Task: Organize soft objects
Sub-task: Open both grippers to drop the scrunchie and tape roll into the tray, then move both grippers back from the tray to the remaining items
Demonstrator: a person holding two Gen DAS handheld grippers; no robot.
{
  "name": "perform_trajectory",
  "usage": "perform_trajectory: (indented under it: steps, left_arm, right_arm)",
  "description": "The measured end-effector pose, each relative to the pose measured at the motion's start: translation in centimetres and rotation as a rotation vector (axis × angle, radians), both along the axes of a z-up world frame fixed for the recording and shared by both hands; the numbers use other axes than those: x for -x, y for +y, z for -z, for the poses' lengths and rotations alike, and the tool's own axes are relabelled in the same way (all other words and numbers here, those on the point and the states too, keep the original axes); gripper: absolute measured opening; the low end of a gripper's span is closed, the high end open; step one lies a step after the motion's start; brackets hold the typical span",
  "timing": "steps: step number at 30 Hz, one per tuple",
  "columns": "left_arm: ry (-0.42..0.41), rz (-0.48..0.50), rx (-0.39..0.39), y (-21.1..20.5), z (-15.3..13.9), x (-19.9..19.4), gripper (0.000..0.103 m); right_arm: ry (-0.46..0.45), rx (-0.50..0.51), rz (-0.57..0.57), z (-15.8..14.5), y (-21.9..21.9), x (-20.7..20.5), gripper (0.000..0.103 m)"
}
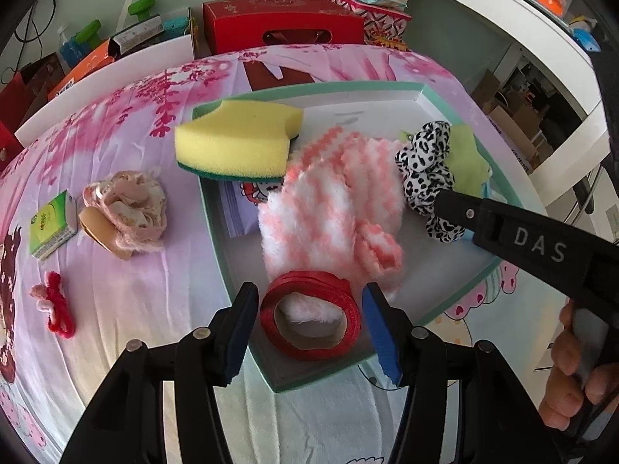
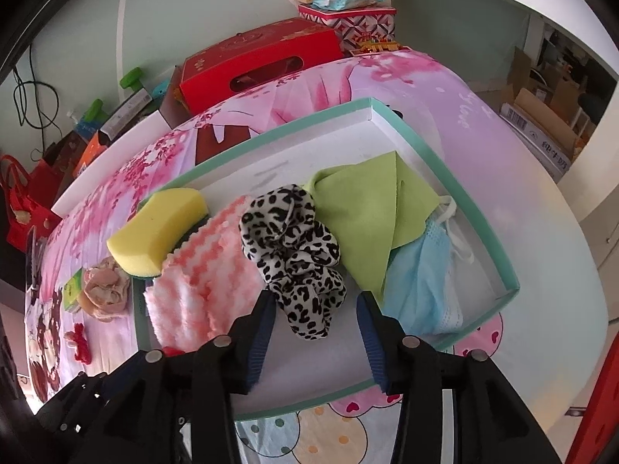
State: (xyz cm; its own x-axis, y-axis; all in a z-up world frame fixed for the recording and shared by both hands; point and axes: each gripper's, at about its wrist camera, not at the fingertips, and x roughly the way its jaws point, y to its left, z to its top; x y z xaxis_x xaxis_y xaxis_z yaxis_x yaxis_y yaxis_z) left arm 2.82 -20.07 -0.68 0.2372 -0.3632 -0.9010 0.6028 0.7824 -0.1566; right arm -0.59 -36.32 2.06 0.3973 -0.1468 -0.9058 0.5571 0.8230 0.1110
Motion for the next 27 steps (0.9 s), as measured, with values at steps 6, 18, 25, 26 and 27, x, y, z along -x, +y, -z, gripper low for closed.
perform_trajectory:
  steps: [6, 18, 25, 26, 27]
  left_arm:
    - [-0.03, -0.034, 0.006, 1.1, -1.2, -0.5, 0.074]
    - [-0.05, -0.242, -0.01, 5.8, -1.1, -3.9, 0.096]
    - [-0.05, -0.366, -0.063, 8.9, -0.3, -5.7, 0.097]
    - [-0.054, -0.384, -0.072, 9.4, -0.3, -5.9, 0.097]
    - [-0.056, -0.403, -0.077, 10.0, -0.3, -6.2, 0.097]
  right_arm:
    - [0.003, 0.009, 0.009, -0.2, 0.0, 0.1, 0.069]
    - [0.017, 0.017, -0.011, 0.3, 0.2, -0.2, 0.095]
    - [0.019, 0.021, -0.039, 0.3, 0.9, -0.5, 0.103]
    - [0.021, 0.023, -0.045, 0.3, 1.1, -0.6, 0.103]
    - [0.022, 0.027, -0.053, 0.3, 1.3, -0.7, 0.103]
